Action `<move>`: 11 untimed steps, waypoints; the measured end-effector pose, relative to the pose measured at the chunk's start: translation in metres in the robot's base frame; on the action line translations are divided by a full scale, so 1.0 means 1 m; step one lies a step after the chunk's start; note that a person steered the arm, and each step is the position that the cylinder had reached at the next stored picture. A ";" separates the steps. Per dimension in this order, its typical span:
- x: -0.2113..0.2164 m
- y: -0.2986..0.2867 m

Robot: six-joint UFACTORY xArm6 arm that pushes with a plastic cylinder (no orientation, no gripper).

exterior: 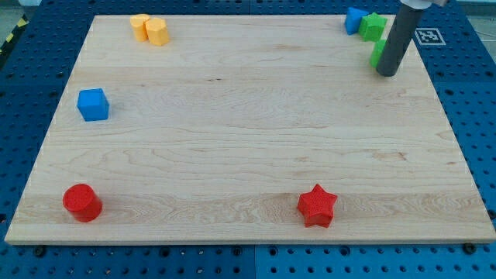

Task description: Place the green circle below the green star

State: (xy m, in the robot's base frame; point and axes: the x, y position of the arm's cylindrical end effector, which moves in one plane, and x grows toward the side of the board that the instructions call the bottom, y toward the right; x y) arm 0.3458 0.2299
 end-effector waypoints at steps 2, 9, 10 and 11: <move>-0.007 0.007; -0.035 -0.017; -0.041 -0.016; -0.041 -0.016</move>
